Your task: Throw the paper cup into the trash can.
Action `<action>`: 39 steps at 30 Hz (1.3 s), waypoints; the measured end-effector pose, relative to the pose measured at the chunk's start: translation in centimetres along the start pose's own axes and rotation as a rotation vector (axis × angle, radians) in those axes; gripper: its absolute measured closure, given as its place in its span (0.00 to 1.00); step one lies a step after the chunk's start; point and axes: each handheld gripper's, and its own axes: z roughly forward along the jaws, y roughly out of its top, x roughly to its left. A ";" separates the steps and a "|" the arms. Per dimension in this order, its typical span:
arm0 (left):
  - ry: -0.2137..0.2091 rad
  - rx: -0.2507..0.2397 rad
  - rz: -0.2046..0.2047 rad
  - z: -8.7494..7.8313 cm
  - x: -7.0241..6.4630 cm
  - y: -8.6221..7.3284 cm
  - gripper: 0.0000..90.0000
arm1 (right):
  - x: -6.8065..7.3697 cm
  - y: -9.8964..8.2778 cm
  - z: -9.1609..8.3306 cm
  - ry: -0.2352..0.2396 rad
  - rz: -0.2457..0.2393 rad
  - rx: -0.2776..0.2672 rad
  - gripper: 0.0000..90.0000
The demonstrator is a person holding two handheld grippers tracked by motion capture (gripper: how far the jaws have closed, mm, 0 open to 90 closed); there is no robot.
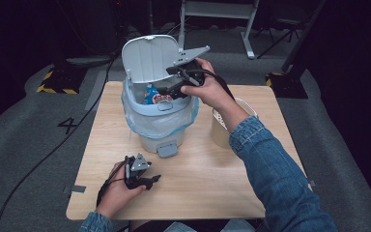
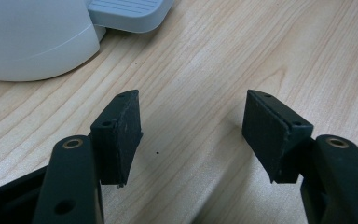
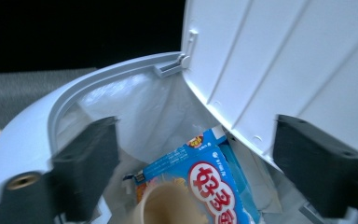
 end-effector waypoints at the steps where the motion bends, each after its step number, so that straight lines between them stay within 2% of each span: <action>1: 0.000 0.000 0.000 0.0 0.0 0.0 0.42 | 0.2 0.0 0.0 -0.012 -0.028 0.000 0.19; 3: 0.000 0.000 0.000 0.0 0.0 0.0 0.42 | 0.5 -0.1 -0.3 -0.040 -0.092 -0.014 0.18; 4: 0.000 0.001 0.000 0.0 0.0 0.0 0.42 | 0.6 -0.1 -0.4 -0.052 -0.098 -0.021 0.19; 10: -0.001 0.002 -0.003 0.0 0.0 0.0 0.42 | 0.6 0.2 -1.8 -0.070 -0.010 -0.060 0.20; 12: -0.001 0.000 -0.002 0.0 0.0 0.0 0.42 | 0.5 0.3 -2.5 -0.052 0.023 -0.070 0.26; 16: -0.001 -0.001 -0.003 0.0 0.1 0.0 0.42 | 0.3 0.2 -3.9 -0.050 0.035 -0.063 0.29; 19: -0.002 -0.001 -0.003 0.0 0.1 0.0 0.42 | 0.2 0.0 -5.0 -0.046 0.066 -0.054 0.31; 25: -0.011 0.000 0.004 0.0 0.2 0.0 0.42 | 0.1 -1.0 -7.7 -0.056 0.086 -0.012 0.36; 29: -0.012 -0.002 0.000 -0.2 0.5 -0.1 0.42 | -0.2 -1.9 -9.7 -0.078 0.152 -0.009 0.38; 30: -0.013 0.000 -0.002 -0.2 0.6 -0.2 0.42 | -0.3 -2.2 -10.2 -0.089 0.153 0.001 0.38; 39: 0.008 0.000 -0.023 -0.9 1.6 -0.9 0.41 | -0.3 -4.5 -15.2 -0.097 0.226 -0.012 0.37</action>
